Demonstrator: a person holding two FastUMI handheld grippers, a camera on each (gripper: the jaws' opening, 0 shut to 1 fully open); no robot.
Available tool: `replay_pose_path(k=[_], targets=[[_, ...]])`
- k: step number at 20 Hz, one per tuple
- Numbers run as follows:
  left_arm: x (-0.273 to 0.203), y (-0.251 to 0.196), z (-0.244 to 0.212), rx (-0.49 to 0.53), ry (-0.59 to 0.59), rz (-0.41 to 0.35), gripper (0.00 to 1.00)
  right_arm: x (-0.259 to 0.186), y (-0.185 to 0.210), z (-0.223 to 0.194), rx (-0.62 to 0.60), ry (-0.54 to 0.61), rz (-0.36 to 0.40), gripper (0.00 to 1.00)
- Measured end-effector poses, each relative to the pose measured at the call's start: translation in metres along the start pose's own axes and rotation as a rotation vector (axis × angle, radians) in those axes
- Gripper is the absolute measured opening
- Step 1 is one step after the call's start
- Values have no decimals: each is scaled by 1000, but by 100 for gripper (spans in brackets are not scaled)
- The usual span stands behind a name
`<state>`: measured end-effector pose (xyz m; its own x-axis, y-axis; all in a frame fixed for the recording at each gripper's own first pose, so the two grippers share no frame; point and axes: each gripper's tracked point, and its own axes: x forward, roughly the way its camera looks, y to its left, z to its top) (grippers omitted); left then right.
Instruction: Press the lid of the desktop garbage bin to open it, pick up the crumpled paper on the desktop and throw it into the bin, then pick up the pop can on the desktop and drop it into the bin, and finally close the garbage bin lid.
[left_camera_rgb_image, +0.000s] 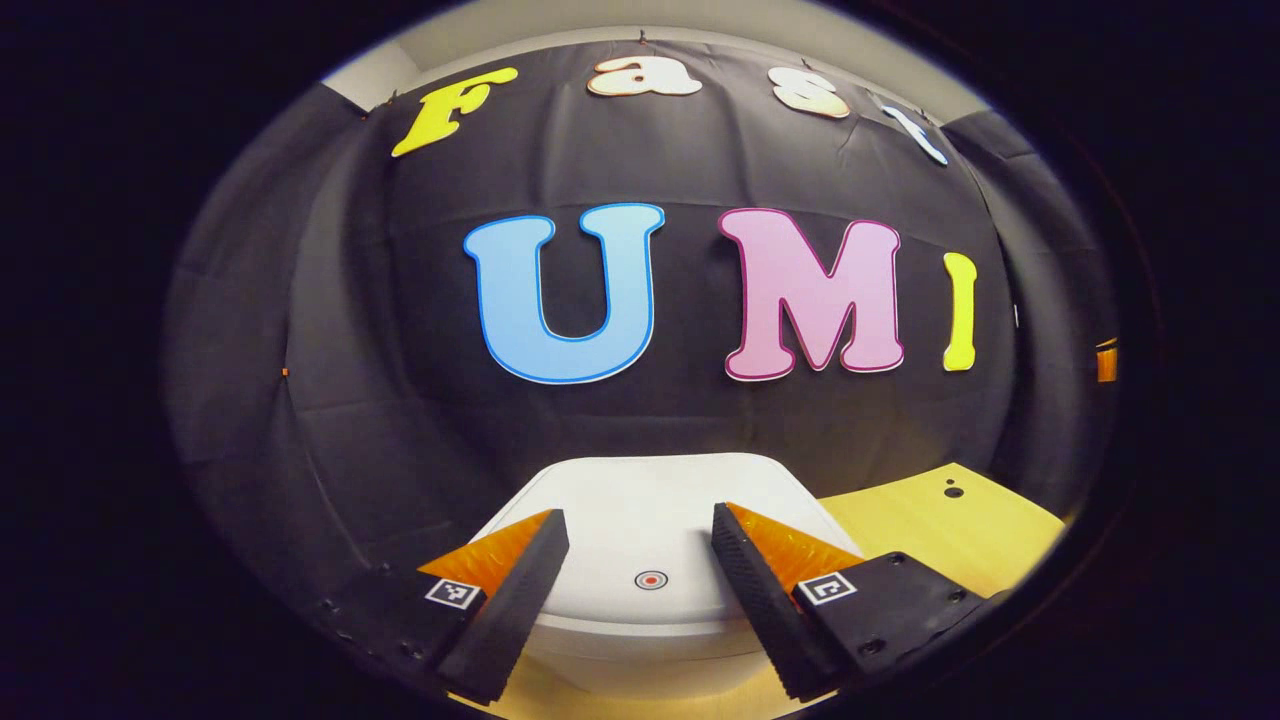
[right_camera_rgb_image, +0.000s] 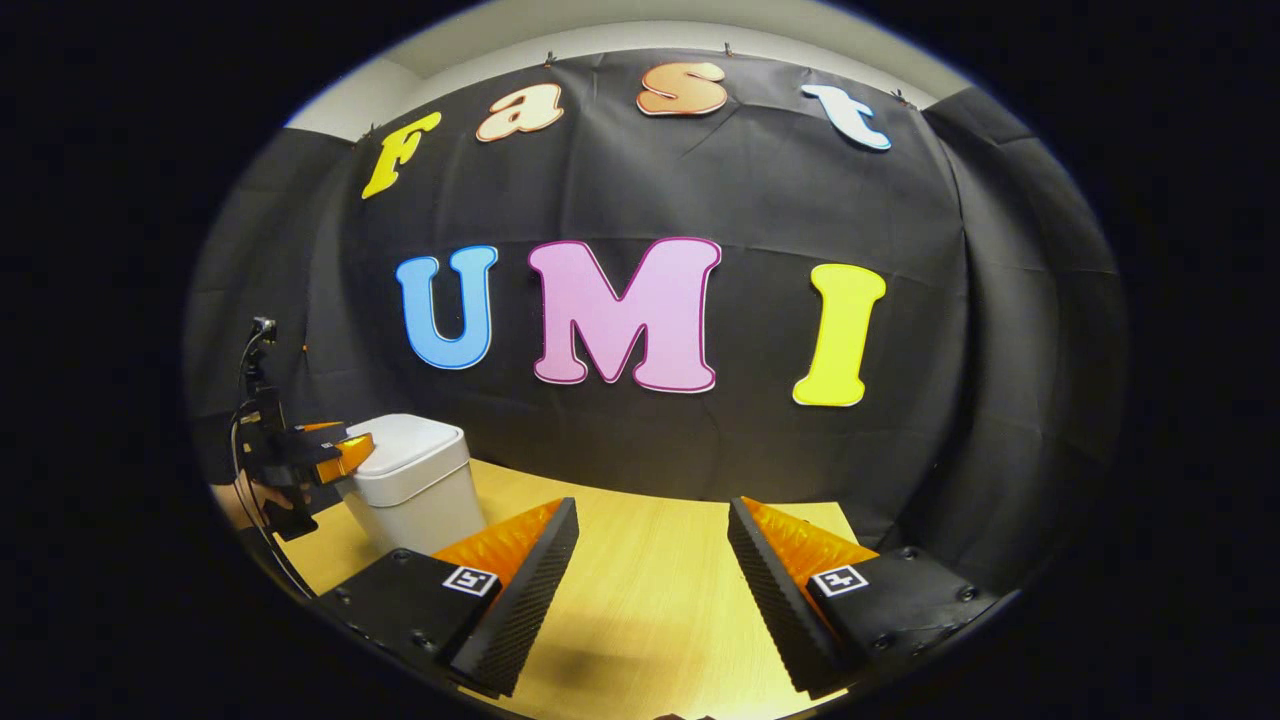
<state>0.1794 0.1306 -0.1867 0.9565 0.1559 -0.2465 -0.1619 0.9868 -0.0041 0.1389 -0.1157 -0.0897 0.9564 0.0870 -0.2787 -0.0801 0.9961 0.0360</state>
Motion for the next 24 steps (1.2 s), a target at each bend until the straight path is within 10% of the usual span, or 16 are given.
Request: replay_pose_path(k=[10,24], targets=[[-19,-10,20,13,-20,64,96,-38,12,13,26,-53,-25,97],[-229,-94,132,42,-259,-124,94,-151,94,55,-68,-233,-127,97]])
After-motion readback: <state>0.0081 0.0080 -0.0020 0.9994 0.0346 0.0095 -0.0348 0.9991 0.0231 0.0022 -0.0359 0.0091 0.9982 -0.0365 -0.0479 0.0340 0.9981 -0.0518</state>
